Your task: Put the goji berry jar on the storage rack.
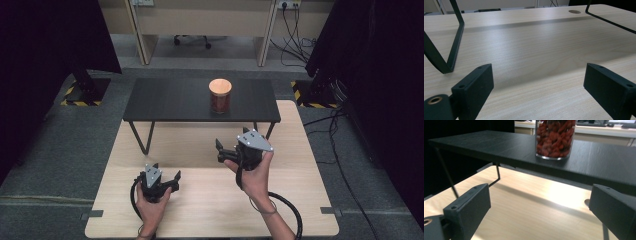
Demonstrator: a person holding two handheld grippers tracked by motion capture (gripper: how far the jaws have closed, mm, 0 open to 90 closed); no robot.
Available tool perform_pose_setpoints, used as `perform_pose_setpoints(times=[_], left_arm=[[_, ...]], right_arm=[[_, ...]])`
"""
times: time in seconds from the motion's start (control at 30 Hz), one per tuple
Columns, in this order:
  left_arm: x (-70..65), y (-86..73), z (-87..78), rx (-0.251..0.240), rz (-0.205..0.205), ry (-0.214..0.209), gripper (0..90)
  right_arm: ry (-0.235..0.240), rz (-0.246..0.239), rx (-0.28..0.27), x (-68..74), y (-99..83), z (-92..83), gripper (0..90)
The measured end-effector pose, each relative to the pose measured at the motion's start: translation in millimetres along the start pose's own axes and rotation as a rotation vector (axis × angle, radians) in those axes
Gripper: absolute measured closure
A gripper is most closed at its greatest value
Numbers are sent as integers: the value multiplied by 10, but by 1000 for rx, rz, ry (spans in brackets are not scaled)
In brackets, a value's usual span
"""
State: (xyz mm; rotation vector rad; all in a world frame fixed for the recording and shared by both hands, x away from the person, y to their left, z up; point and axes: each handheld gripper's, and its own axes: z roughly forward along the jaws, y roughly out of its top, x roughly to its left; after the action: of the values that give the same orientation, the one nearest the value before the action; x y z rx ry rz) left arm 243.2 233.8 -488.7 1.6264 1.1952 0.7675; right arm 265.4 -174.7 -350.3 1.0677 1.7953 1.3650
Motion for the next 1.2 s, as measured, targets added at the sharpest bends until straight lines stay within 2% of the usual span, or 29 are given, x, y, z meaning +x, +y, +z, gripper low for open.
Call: perform_pose_setpoints(times=[0.3, 0.47, 0.6, 0.63, 0.67, 0.77, 0.83, 0.87, 1.03, 1.2], left_arm=[[0, 0, -3, 0, 0, 3, 85], [0, -2, -4, 0, 0, 2, 85], [1, -3, -7, -1, 0, 2, 85], [1, -3, -7, -1, 0, 2, 85], [-1, -2, -7, 0, 1, 3, 85], [-5, -3, -6, 0, 1, 4, 85], [-6, -2, -6, 0, 1, 4, 85], [-7, -3, -7, 0, 2, 5, 85], [-2, -2, -12, 1, 0, 7, 85], [-6, -4, -16, 1, 1, 9, 85]], right_arm=[[16, -3, -20, 14, -46, -156, 39], [13, -9, -14, 16, -147, -229, 39], [-12, -12, 35, -39, -402, -250, 39], [-12, -12, 35, -39, -402, -250, 39], [-25, 4, 65, -88, -526, -243, 39], [-45, 35, 113, -161, -704, -231, 42], [-52, 42, 127, -181, -760, -227, 42], [-64, 63, 150, -213, -853, -218, 42], [-78, 85, 171, -244, -982, -231, 43], [-79, 81, 178, -240, -1075, -253, 44]])
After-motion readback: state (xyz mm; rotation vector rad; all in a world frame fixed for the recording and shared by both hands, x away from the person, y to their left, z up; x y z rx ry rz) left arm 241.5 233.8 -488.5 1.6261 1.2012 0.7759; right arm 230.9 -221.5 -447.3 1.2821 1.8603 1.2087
